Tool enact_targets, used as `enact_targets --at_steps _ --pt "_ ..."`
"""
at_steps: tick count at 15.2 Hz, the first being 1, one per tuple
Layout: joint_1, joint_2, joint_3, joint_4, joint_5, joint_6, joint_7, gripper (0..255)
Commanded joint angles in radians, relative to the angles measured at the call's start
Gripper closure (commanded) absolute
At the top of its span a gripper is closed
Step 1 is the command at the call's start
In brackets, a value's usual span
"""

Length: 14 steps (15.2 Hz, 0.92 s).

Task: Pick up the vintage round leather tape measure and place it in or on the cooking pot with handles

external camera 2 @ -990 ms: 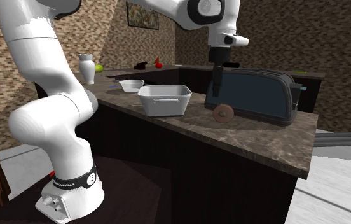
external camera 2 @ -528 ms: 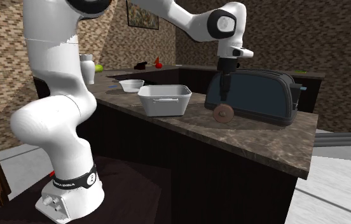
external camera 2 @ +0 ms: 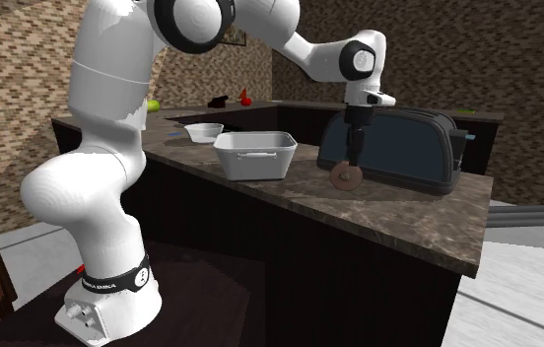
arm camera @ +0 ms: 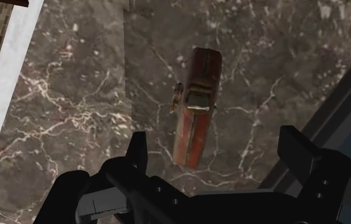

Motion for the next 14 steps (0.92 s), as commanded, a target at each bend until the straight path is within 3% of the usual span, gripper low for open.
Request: enact_targets --at_steps 1,5,12,13,14 --pt "0.001 0.009 -0.003 -0.014 -0.006 0.022 0.003 0" --pt "0.0 0.018 -0.006 -0.051 -0.013 0.066 0.008 0" --pt "0.0 0.018 -0.006 -0.051 -0.013 0.066 0.008 0" --pt "0.0 0.018 -0.006 -0.051 -0.013 0.066 0.008 255" --pt "0.0 0.018 -0.006 -0.051 -0.013 0.066 0.008 255"
